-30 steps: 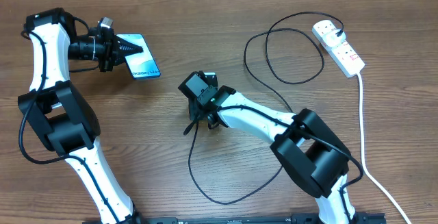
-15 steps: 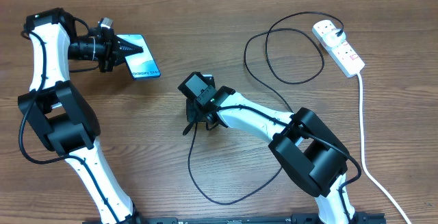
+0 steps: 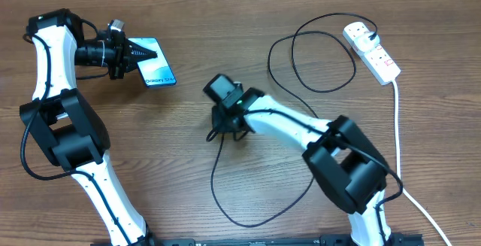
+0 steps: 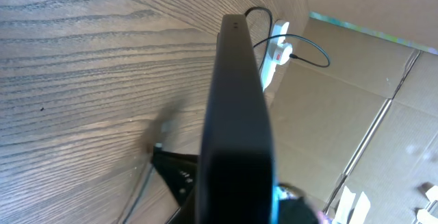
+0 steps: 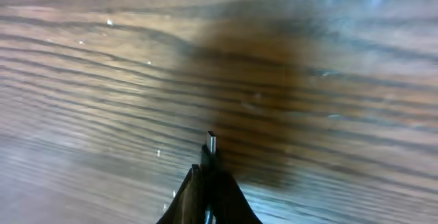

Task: Plug charger to phone and switch on socket

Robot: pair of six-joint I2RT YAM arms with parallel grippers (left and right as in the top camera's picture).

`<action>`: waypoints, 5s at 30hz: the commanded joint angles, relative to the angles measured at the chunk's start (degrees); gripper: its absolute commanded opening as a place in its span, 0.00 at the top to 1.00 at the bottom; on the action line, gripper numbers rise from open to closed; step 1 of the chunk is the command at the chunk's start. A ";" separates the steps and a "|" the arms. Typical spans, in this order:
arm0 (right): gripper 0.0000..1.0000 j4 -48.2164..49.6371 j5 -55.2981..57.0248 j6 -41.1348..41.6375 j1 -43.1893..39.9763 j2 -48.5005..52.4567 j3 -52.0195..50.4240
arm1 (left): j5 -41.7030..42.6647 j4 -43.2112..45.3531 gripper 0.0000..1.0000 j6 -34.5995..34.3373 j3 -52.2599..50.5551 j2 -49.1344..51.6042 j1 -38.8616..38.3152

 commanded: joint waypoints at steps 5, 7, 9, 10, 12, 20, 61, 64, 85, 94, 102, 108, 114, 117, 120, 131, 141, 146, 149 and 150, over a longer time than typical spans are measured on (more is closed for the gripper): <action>0.96 0.76 -29.94 -15.39 -6.58 -8.98 0.85 | 9.64 -0.44 0.96 5.01 0.24 -0.26 0.17; 0.96 0.79 -39.08 -20.33 -8.46 -9.70 0.85 | 12.17 -0.52 0.96 6.56 0.24 -0.26 0.15; 0.96 1.22 -50.01 -26.18 -10.32 -9.84 0.85 | 14.21 -0.48 0.96 7.82 0.24 -0.26 0.15; 0.96 1.42 -54.95 -29.18 -11.06 -9.81 0.85 | 15.19 -0.50 0.96 8.66 0.24 -0.26 0.15; 0.96 1.55 -62.55 -34.36 -12.24 -9.81 0.85 | 17.22 -0.55 0.96 11.28 0.24 -0.26 0.02; 0.96 2.25 -71.95 -42.42 -14.23 -9.79 0.83 | 25.70 -6.62 0.96 23.30 0.24 -0.26 -2.86; 0.96 13.79 -71.25 -35.80 -14.49 -9.79 0.83 | 26.88 -10.21 0.96 25.29 0.24 -0.26 -10.80; 0.96 14.08 -70.40 -34.91 -14.49 -9.79 0.83 | 26.84 -10.21 0.96 26.05 0.24 -0.26 -10.82; 0.96 14.47 -68.28 -32.59 -14.49 -9.79 0.83 | 24.90 -10.23 0.96 25.94 0.24 -0.26 -12.39; 0.96 14.47 -68.28 -32.61 -14.51 -9.79 0.83 | 23.96 -10.23 0.96 25.18 0.24 -0.26 -12.92; 0.96 14.53 -67.84 -32.61 -14.49 -9.79 0.83 | 23.93 -10.23 0.96 24.79 0.24 -0.26 -12.92; 0.96 14.43 -67.82 -32.61 -14.49 -9.79 0.83 | 24.30 -10.23 0.96 24.72 0.24 -0.26 -12.92; 0.96 14.45 -67.41 -31.56 -14.49 -9.79 0.83 | 24.28 -10.21 0.96 24.52 0.24 -0.26 -12.92; 0.96 14.45 -67.41 -31.56 -14.49 -9.79 0.85 | 24.30 -10.21 0.96 23.47 0.24 -0.26 -12.98; 0.96 14.43 -67.38 -31.56 -14.49 -9.79 0.83 | 24.28 -10.23 0.96 23.50 0.24 -0.26 -13.03; 0.96 14.82 -65.02 -31.52 -14.49 -9.79 0.83 | 24.09 -10.19 0.96 23.61 0.24 -0.26 -13.09; 0.96 20.02 -64.83 -23.82 -14.51 -9.79 0.85 | 24.15 -10.16 0.96 24.24 0.24 -0.26 -13.07; 0.96 20.06 -62.95 -20.55 -14.80 -9.79 0.83 | 25.46 -10.19 0.96 24.87 0.24 -0.26 -13.07; 0.96 20.09 -61.35 -18.18 -15.41 -9.79 0.83 | 27.17 -10.19 0.96 25.57 0.24 -0.26 -13.07; 0.96 20.13 -61.40 -18.01 -15.61 -9.79 0.83 | 27.61 -10.16 0.96 25.70 0.24 -0.26 -13.07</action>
